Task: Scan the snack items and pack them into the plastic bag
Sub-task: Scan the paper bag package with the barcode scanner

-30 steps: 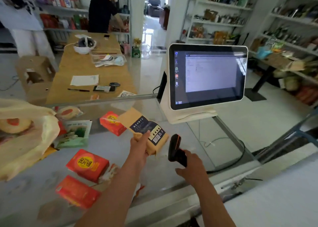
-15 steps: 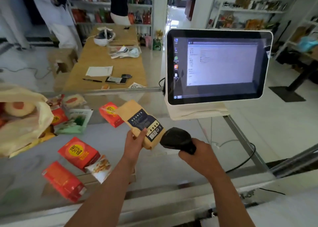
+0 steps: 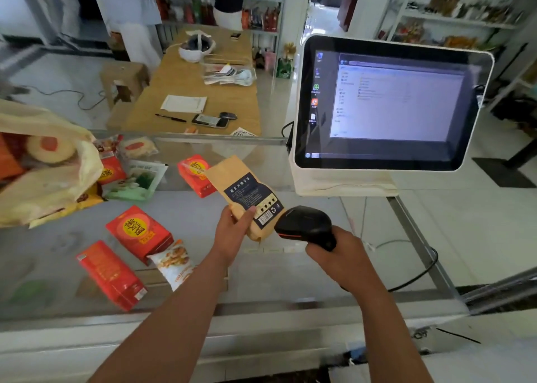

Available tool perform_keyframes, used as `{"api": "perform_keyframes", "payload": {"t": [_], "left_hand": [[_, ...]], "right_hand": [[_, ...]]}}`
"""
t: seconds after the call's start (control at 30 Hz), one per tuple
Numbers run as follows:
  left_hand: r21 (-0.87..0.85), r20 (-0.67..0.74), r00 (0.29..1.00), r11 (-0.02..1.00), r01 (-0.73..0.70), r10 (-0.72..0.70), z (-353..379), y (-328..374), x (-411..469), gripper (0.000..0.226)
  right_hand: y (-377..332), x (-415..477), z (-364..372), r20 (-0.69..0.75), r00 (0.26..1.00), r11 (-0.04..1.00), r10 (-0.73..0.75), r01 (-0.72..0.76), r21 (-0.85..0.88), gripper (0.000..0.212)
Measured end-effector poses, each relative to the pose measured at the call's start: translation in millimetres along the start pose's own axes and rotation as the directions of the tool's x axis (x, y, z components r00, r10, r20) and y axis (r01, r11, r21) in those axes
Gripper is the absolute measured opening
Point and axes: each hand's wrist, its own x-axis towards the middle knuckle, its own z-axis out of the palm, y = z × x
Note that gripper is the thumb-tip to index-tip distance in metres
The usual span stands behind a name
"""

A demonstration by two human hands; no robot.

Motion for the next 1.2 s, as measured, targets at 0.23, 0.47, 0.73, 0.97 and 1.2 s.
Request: {"api": "perform_keyframes", "payload": {"t": [0.23, 0.47, 0.73, 0.97, 1.2], "left_hand": [[0.003, 0.006, 1.0, 1.0, 0.023, -0.023, 1, 0, 0, 0.041], [0.008, -0.006, 1.0, 1.0, 0.02, -0.02, 2, 0, -1, 0.038], [-0.019, -0.002, 1.0, 1.0, 0.016, -0.016, 1, 0, 0, 0.032], [-0.027, 0.0, 1.0, 1.0, 0.016, -0.016, 2, 1, 0, 0.029], [-0.015, -0.005, 1.0, 1.0, 0.015, -0.015, 1, 0, 0, 0.033]], "right_hand": [[-3, -2, -4, -0.005, 1.0, 1.0, 0.015, -0.015, 0.006, 0.011], [-3, -5, -6, 0.002, 1.0, 1.0, 0.007, -0.007, 0.03, 0.012], [-3, -6, -8, 0.002, 1.0, 0.999, 0.016, -0.016, 0.034, 0.011], [-6, -8, -10, -0.002, 1.0, 0.999, 0.008, -0.008, 0.036, 0.007], [-8, -10, -13, -0.011, 1.0, 0.999, 0.016, -0.015, 0.047, 0.006]]}}
